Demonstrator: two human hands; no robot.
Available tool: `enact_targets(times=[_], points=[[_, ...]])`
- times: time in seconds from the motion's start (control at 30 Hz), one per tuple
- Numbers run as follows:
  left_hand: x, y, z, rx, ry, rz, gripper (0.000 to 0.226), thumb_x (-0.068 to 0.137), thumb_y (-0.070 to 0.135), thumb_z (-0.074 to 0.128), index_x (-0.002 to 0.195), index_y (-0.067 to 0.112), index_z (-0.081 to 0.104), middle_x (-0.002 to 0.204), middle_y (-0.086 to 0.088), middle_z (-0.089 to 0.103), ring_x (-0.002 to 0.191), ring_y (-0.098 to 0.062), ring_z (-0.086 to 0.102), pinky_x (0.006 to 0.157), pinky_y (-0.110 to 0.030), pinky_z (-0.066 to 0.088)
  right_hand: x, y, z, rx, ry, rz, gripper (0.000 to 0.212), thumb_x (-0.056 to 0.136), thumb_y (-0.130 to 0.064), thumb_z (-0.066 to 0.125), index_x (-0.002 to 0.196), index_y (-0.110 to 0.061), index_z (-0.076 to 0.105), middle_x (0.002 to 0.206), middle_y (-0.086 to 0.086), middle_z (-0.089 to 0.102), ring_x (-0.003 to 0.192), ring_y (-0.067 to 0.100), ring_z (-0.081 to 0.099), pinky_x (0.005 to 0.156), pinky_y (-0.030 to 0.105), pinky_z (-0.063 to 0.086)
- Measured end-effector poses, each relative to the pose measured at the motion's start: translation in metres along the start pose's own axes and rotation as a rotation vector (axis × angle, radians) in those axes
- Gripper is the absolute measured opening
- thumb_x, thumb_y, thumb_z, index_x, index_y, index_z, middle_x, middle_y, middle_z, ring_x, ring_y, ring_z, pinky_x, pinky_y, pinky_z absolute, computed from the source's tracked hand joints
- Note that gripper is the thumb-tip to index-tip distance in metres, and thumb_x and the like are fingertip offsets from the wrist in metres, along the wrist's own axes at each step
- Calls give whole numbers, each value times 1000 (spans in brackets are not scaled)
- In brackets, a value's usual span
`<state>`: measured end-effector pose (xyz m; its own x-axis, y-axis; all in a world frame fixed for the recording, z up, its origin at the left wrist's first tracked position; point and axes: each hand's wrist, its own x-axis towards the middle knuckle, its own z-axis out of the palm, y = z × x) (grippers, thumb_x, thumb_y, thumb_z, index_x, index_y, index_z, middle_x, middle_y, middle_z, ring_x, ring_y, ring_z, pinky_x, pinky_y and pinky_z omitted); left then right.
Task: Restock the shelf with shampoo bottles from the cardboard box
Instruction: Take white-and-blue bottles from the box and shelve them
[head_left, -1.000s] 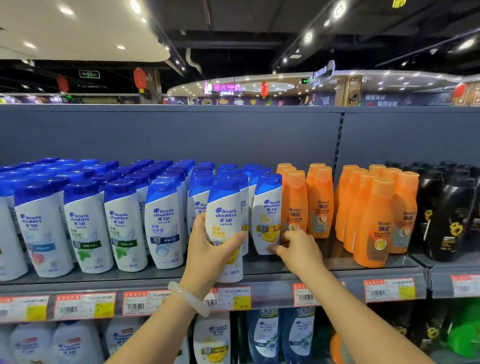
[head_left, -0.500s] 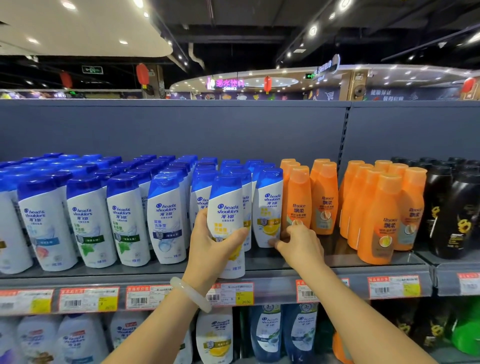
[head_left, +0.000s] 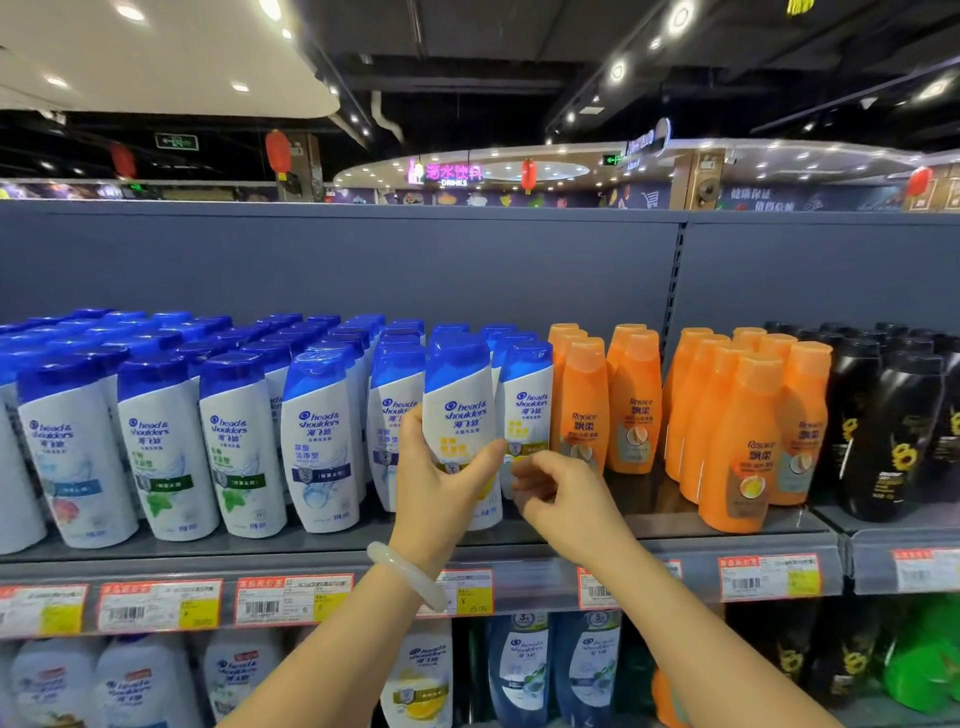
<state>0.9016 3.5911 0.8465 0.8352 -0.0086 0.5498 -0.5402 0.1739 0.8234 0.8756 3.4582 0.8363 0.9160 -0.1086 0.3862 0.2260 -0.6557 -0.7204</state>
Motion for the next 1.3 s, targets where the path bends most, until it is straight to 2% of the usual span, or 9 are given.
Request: enact_targets(times=[0.2,0.47,0.57,0.67,0.77,0.93,1.07,1.2,1.3], points=[[-4,-13,-2,100,-24,-46,46,75,7,73,99,30,42,97,-5,61,85,-12,63,69,-22,55,-4,8,5,-17,28,34,24,83,-7,58,104,-13,66,84,-5,65,61,1,52,68,13,45],[-4,-12,-5,194,-44,-106,40,74,16,75,96,28,43,98,-3,62,86,-9,63,67,-18,54,-5,8,10,-10,42,19,22,85,-12,59,105,-16,66,79,-11,60,60,0,50,63,7,39],[-10,-13,-8,228,6,-134,55,68,21,81,108,25,42,109,0,58,95,-4,60,72,-16,52,-5,7,10,-27,49,4,21,86,-12,59,105,-15,66,82,-11,60,65,-3,51,62,5,38],[-27,-15,-12,344,149,-46,71,66,25,82,121,26,37,117,7,46,110,-8,48,94,-22,41,-8,8,11,-9,79,13,21,85,-9,59,104,-12,66,82,-8,60,69,-2,53,64,5,40],[-59,-15,-8,373,176,152,59,72,31,75,118,28,38,112,18,43,108,2,45,94,-11,36,-17,9,10,13,190,8,19,85,-8,60,103,-10,66,85,-5,62,72,4,55,67,6,42],[-101,-35,21,425,-354,152,38,78,22,67,104,37,44,103,15,46,99,6,45,86,-6,35,-55,19,-7,17,326,5,17,86,-5,59,101,-7,67,86,-4,61,70,2,55,68,15,47],[-141,-70,57,492,-662,-46,44,80,17,69,119,14,48,112,-1,48,104,-15,47,88,-22,38,-119,53,-32,-86,402,132,16,86,-4,58,100,-3,67,88,3,62,72,9,55,71,19,49],[-203,-98,106,545,-967,-123,52,78,13,68,125,11,44,117,-6,46,111,-25,45,85,-25,35,-201,114,-49,-215,142,595,34,87,-13,59,120,-8,55,115,12,56,99,24,57,91,35,47],[-255,-107,144,643,-1201,-162,60,74,23,69,126,7,44,122,-14,48,116,-30,45,90,-28,33,-268,155,-59,-341,-53,798,39,82,-17,58,120,-7,53,122,18,55,113,30,53,92,31,41]])
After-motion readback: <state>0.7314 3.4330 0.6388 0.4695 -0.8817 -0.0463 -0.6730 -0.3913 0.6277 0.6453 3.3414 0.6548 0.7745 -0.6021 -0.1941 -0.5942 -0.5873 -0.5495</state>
